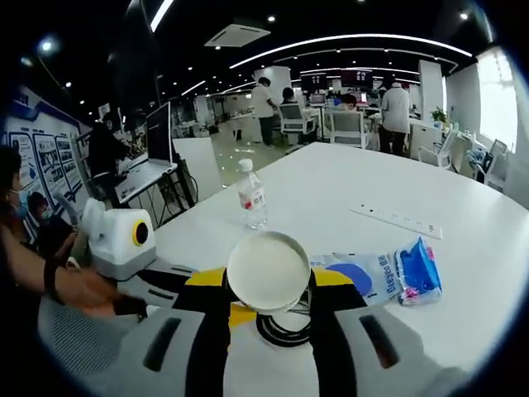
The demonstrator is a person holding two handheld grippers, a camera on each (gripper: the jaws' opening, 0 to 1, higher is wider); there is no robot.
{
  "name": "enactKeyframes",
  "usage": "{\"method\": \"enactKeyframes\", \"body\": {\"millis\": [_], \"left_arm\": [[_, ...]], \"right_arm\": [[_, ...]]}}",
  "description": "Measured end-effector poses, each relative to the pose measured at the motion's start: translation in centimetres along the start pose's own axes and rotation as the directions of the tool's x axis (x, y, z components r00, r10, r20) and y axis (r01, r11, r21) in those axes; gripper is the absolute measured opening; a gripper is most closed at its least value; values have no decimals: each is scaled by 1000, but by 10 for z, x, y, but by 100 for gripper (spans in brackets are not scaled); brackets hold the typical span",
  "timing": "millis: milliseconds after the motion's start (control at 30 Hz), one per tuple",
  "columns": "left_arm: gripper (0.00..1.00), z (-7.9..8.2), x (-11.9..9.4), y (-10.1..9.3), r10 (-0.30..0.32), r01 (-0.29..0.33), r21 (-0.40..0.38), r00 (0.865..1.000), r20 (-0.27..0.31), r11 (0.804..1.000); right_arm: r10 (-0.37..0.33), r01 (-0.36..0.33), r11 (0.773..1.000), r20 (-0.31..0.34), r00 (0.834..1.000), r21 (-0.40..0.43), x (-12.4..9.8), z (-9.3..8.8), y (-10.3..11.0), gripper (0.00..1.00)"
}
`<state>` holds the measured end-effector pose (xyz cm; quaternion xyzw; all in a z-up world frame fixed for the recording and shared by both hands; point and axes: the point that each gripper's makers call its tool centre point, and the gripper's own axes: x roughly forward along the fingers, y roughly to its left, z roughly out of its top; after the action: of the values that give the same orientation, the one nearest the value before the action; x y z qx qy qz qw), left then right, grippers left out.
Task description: Arrange the tabletop items into an orderly group along one side of the table until the central work area is clear of visible clutter.
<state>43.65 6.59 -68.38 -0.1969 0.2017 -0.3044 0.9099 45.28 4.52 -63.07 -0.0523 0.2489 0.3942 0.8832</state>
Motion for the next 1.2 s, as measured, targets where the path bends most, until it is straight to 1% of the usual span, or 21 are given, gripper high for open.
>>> {"method": "enactKeyframes", "body": {"millis": [167, 333, 367, 400, 467, 533, 667, 767, 867, 933, 1200], "left_arm": [[14, 1, -5, -1, -7, 7, 33, 1000, -1, 999], [10, 0, -11, -2, -22, 23, 90, 1000, -21, 996], [9, 0, -13, -1, -23, 26, 114, 999, -30, 993], [7, 0, -15, -1, -27, 30, 115, 999, -31, 993], [4, 3, -18, 2, -26, 28, 111, 999, -23, 993], [3, 6, -20, 1, -36, 36, 91, 999, -8, 995], [3, 5, -20, -1, -55, 56, 78, 998, -11, 995], [3, 9, -22, -1, -71, 70, 45, 997, 6, 997], [2, 12, -23, -3, -92, 92, 19, 996, 17, 996], [2, 12, -24, -5, -108, 108, 3, 994, 19, 994], [0, 16, -29, -9, -139, 141, -45, 989, 38, 989]], "right_arm": [[8, -8, 1000, -2, 1000, 27, 0, -1, -3, 37], [25, -24, 998, -5, 1000, 60, 1, -3, -4, 37], [35, -34, 996, -6, 999, 78, 1, -4, -4, 37], [37, -37, 996, -3, 999, 86, 1, -3, -5, 37], [38, -38, 995, -5, 999, 96, 1, -4, -6, 37], [47, -46, 994, -4, 999, 96, 1, -4, -5, 38], [56, -56, 992, 2, 998, 110, 2, -2, -4, 38], [73, -75, 987, 18, 997, 145, 1, 0, -5, 37], [106, -112, 974, 39, 994, 199, -1, 1, -3, 37], [111, -118, 968, 44, 993, 220, -1, 0, -4, 37], [141, -150, 964, 56, 988, 221, -1, 2, 3, 37]]}}
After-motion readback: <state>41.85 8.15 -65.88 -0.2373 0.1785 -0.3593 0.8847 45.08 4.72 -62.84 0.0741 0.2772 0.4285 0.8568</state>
